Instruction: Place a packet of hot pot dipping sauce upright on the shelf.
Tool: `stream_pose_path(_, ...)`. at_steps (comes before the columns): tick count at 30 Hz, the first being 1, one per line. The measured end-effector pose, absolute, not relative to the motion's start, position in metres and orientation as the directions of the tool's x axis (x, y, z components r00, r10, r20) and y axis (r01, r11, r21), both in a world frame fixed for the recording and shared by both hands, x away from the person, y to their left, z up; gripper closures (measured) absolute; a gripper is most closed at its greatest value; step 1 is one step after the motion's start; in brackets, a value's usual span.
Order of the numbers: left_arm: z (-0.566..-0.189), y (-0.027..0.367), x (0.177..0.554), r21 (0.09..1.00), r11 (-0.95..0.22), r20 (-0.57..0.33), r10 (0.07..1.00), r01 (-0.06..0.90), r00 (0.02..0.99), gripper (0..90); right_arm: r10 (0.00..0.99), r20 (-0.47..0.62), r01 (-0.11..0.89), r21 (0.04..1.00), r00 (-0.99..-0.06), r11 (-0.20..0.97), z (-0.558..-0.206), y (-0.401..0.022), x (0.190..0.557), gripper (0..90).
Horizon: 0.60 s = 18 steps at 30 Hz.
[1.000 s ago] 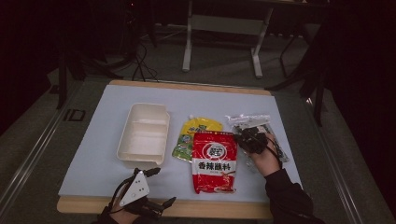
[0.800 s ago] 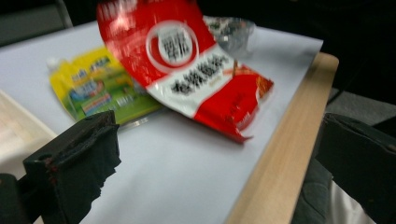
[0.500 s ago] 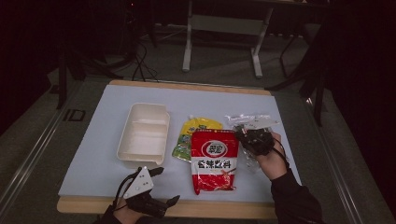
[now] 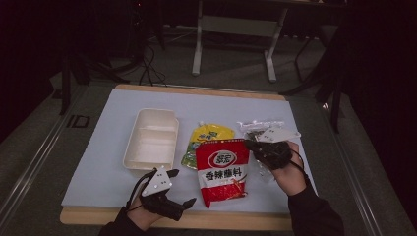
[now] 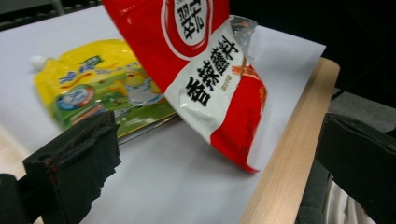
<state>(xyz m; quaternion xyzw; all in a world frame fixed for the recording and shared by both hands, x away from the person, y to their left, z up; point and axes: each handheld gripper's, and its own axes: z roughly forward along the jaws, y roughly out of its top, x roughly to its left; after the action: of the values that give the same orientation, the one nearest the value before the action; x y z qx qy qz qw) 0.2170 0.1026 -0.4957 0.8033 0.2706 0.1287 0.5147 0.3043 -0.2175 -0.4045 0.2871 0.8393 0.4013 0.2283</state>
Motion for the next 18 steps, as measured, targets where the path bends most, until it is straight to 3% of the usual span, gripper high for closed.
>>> stream_pose_path(8,-0.494,0.086,0.236,0.897,-0.326,-0.066,0.572,0.300,0.818,5.6,0.633,-0.168,0.245,0.824,-0.756,0.511,-0.394,-0.217,0.285,90.0)
stream_pose_path(15,-0.483,0.084,0.253,0.898,-0.329,-0.049,0.585,0.293,0.809,15.0,0.621,-0.163,0.237,0.827,-0.767,0.510,-0.392,-0.218,0.281,90.0)
stream_pose_path(18,-0.477,0.083,0.266,0.897,-0.336,-0.051,0.569,0.288,0.821,24.0,0.613,-0.167,0.227,0.829,-0.772,0.511,-0.389,-0.217,0.278,90.0)
